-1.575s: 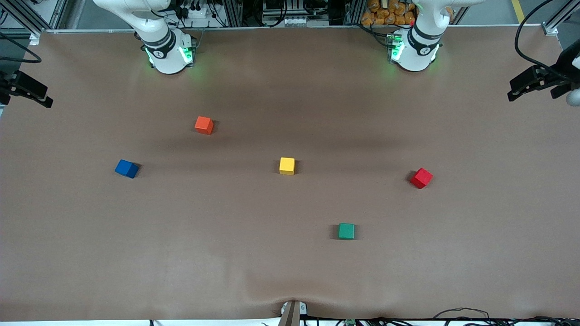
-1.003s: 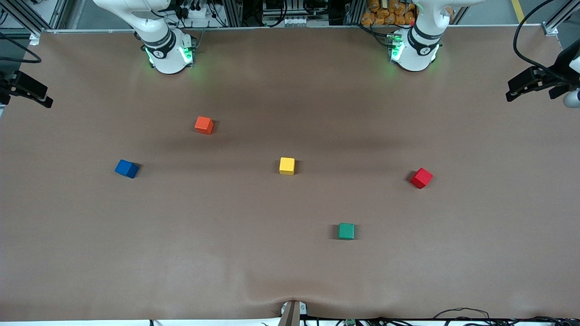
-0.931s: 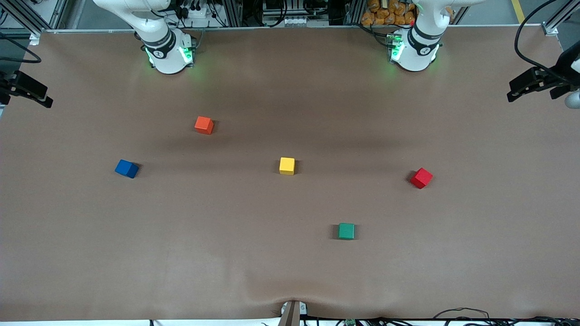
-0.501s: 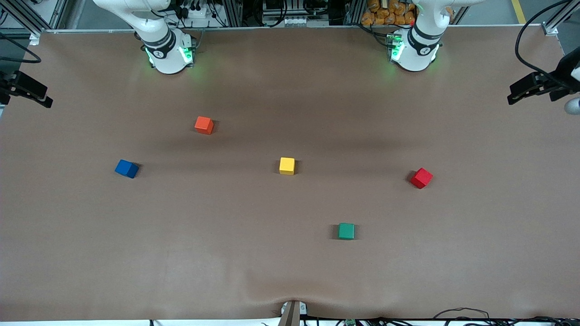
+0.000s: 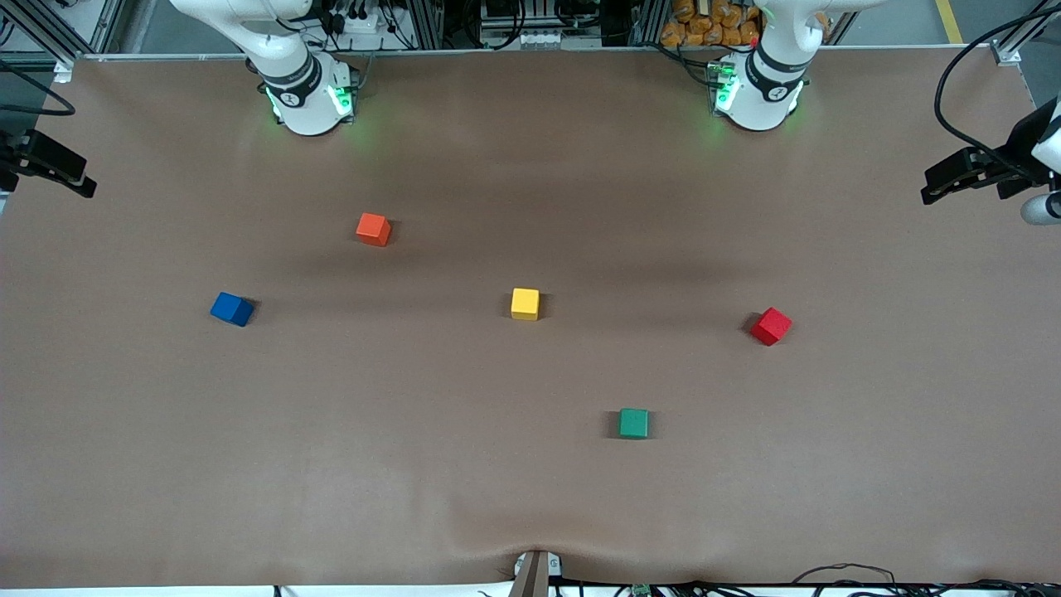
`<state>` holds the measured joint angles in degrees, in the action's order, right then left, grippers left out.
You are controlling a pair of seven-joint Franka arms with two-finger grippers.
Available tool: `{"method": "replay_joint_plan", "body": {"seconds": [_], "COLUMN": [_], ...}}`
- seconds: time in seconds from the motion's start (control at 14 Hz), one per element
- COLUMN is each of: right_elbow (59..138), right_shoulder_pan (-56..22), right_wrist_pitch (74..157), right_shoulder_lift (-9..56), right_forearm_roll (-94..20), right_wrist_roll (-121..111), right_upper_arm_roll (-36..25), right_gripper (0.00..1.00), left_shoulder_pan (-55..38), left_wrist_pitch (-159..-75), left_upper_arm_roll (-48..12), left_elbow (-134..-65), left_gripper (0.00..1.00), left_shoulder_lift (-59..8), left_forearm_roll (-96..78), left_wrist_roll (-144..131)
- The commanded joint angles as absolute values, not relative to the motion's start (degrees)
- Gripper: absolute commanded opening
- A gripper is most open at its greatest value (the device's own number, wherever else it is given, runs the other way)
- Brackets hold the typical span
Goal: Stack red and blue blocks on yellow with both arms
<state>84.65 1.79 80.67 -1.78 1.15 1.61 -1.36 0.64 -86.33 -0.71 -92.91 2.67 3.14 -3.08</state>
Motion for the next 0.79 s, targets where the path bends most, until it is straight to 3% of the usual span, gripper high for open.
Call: {"method": "replay_joint_plan", "body": {"seconds": [0.0, 0.72], "right_elbow": [83.8, 83.9], "right_shoulder_pan": [2.2, 2.4], "right_wrist_pitch": [80.2, 80.2], "right_shoulder_lift": [-1.5, -1.5], "right_forearm_roll": [1.1, 1.1], "right_wrist_roll": [2.2, 2.2], "right_upper_arm_roll": [-1.2, -1.2], "right_gripper": [1.0, 1.0], "left_shoulder_pan": [0.9, 0.5], "left_wrist_pitch": [-88.1, -91.5], "left_upper_arm_roll": [-1.0, -1.1], "left_elbow": [-95.8, -98.3], "left_gripper": [1.0, 1.0], "left_shoulder_lift": [3.1, -0.8], "left_forearm_roll": [3.4, 3.1], "left_wrist_roll": [-2.6, -5.1]}}
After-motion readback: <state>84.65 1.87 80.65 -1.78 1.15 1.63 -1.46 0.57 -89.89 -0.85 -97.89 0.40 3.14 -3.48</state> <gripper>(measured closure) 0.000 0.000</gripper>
